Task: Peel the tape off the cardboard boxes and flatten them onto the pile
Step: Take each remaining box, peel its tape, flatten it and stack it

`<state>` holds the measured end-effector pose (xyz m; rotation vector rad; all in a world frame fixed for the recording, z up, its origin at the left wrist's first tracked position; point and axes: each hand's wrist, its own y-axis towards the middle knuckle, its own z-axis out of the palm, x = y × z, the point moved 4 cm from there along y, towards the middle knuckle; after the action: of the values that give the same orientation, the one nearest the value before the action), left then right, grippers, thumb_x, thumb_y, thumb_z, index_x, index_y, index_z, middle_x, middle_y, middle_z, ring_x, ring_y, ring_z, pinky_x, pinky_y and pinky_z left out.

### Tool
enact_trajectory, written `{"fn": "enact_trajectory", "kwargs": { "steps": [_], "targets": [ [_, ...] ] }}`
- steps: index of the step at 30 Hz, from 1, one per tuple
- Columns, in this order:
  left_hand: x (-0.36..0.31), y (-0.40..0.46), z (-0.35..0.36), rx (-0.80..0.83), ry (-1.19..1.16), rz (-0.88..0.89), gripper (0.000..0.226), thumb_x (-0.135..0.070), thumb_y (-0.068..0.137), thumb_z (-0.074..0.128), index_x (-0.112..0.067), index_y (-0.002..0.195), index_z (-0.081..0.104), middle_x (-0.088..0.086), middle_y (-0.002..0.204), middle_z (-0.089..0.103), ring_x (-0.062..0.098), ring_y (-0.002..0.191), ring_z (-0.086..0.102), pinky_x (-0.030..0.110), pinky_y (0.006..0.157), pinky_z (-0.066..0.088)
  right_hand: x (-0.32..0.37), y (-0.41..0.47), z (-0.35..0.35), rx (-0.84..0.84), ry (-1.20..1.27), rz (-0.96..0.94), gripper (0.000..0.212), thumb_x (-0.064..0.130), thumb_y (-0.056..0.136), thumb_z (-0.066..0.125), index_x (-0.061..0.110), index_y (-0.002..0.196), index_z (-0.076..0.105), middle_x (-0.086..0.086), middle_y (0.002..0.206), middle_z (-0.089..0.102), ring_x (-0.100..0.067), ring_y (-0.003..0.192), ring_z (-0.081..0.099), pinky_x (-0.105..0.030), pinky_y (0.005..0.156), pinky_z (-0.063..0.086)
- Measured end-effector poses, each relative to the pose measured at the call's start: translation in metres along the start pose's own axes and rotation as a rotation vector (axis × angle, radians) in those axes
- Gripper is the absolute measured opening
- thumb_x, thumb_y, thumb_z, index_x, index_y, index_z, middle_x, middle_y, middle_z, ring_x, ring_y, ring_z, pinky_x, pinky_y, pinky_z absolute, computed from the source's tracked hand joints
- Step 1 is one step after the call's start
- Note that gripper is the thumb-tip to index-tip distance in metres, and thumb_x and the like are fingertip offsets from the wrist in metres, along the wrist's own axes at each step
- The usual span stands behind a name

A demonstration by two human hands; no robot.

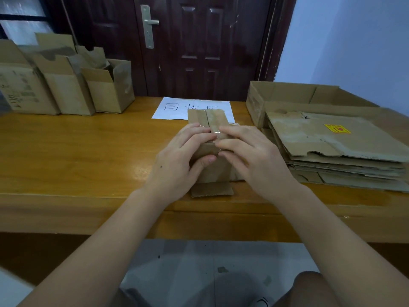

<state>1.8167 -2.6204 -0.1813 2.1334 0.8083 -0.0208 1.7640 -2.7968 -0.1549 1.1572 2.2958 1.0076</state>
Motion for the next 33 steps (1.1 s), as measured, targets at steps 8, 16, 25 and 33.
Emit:
{"fn": "enact_trajectory", "kwargs": {
  "steps": [8, 16, 25, 33],
  "targets": [
    [-0.007, 0.000, -0.008, 0.081, -0.012, -0.046, 0.051, -0.043, 0.097, 0.064, -0.025, 0.144, 0.054, -0.009, 0.152, 0.049, 0.008, 0.150, 0.030, 0.031, 0.113, 0.038, 0.013, 0.007, -0.002, 0.028, -0.098, -0.067, 0.020, 0.019, 0.098, 0.056, 0.008, 0.106, 0.071, -0.012, 0.116, 0.069, -0.024, 0.112, 0.061, -0.035, 0.099, 0.052],
    [-0.018, 0.008, -0.030, 0.191, -0.035, -0.130, 0.050, -0.034, 0.098, 0.066, -0.031, 0.144, 0.045, -0.004, 0.156, 0.047, 0.013, 0.142, 0.044, 0.042, 0.113, 0.044, 0.019, 0.011, -0.004, 0.050, -0.020, 0.157, 0.027, 0.023, 0.102, 0.040, 0.011, 0.102, 0.064, -0.007, 0.104, 0.067, -0.020, 0.098, 0.061, -0.033, 0.084, 0.055],
    [-0.019, 0.007, -0.025, 0.104, -0.008, 0.032, 0.008, -0.021, 0.105, 0.055, -0.019, 0.108, 0.062, 0.004, 0.153, 0.051, 0.023, 0.151, 0.033, 0.038, 0.119, 0.032, 0.013, 0.007, -0.009, 0.099, 0.135, 0.272, 0.030, 0.024, 0.097, 0.061, 0.016, 0.126, 0.057, 0.005, 0.116, 0.062, -0.009, 0.104, 0.054, -0.025, 0.087, 0.049],
    [-0.021, 0.003, -0.031, -0.101, -0.015, 0.099, 0.008, -0.013, 0.100, 0.067, -0.012, 0.107, 0.072, 0.001, 0.121, 0.065, 0.017, 0.102, 0.065, 0.034, 0.077, 0.056, 0.015, 0.008, -0.010, -0.026, 0.044, 0.131, 0.017, 0.012, 0.097, 0.065, 0.012, 0.113, 0.068, -0.002, 0.116, 0.070, -0.015, 0.104, 0.067, -0.032, 0.085, 0.058]
  ]
}}
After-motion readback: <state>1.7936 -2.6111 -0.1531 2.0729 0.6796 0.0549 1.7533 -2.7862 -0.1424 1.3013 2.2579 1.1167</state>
